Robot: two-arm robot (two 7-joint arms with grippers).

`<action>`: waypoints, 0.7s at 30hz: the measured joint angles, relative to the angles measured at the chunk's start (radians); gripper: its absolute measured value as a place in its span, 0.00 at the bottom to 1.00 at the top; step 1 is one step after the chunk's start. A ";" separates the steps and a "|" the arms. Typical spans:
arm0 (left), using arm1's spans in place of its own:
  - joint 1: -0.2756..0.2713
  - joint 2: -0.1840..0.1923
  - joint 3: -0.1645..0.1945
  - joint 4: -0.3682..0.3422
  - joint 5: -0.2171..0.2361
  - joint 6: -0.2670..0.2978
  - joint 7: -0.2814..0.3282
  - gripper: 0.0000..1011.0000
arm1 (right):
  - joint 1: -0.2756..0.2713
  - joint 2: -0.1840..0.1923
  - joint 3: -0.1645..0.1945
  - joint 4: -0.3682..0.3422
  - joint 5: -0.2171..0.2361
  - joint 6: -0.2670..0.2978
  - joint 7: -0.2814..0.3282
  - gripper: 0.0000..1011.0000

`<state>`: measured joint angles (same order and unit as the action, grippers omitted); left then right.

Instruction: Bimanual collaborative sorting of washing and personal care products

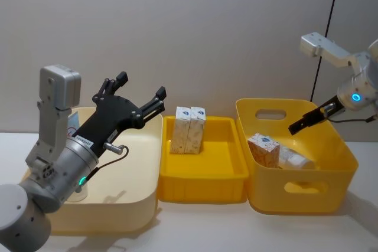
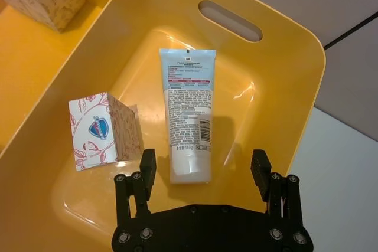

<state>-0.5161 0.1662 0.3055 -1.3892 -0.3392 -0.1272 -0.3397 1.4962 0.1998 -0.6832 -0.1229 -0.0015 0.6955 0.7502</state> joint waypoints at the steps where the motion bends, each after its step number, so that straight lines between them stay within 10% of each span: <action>1: 0.000 0.000 0.000 0.000 0.000 0.000 0.000 0.99 | 0.002 -0.001 0.000 0.003 -0.001 -0.001 0.002 0.99; 21: 0.000 0.000 0.000 0.000 0.000 0.000 0.000 0.99 | 0.025 -0.013 -0.008 0.045 -0.022 -0.019 0.023 0.99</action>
<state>-0.5161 0.1661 0.3055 -1.3892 -0.3392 -0.1272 -0.3397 1.5214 0.1872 -0.6909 -0.0775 -0.0230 0.6767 0.7737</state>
